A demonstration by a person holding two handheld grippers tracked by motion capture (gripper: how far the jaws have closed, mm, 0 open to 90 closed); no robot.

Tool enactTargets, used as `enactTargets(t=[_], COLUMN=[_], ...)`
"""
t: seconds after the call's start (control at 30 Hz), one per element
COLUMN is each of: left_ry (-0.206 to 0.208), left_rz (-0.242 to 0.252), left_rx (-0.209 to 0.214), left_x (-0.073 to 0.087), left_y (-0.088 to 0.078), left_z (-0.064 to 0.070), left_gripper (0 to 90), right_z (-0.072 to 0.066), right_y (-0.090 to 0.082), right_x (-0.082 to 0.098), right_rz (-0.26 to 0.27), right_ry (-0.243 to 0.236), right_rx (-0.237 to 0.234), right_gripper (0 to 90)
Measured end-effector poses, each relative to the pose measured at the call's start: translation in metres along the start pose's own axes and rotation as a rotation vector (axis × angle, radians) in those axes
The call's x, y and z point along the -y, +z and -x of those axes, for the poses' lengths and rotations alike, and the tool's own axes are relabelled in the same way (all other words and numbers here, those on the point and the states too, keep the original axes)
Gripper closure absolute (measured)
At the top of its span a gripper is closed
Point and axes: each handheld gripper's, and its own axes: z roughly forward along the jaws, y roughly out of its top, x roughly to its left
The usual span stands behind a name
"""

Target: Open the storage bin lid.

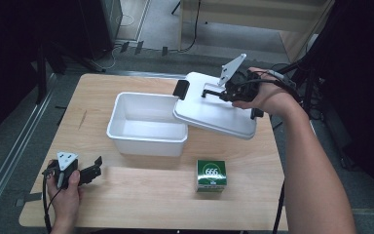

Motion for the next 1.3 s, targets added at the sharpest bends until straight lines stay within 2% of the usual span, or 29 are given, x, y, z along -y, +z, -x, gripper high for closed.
enactTargets(t=[0.53, 0.8, 1.07, 1.3], left_ry=[0.001, -0.012, -0.016, -0.014], left_rz=[0.001, 0.004, 0.002, 0.000], left_rx=[-0.002, 0.005, 0.010, 0.008], left_x=[0.000, 0.000, 0.000, 0.000], left_y=[0.000, 0.000, 0.000, 0.000], left_z=[0.000, -0.001, -0.001, -0.001], left_gripper=[9.7, 9.7, 9.7, 9.7], right_z=[0.001, 0.001, -0.001, -0.002], right_y=[-0.001, 0.000, 0.004, 0.012], right_x=[0.036, 0.050, 0.064, 0.083], right_rz=[-0.017, -0.018, -0.026, -0.053], right_ry=[0.064, 0.077, 0.101, 0.133], right_rx=[0.011, 0.022, 0.023, 0.019], right_gripper=[85.5, 85.4, 85.4, 85.5])
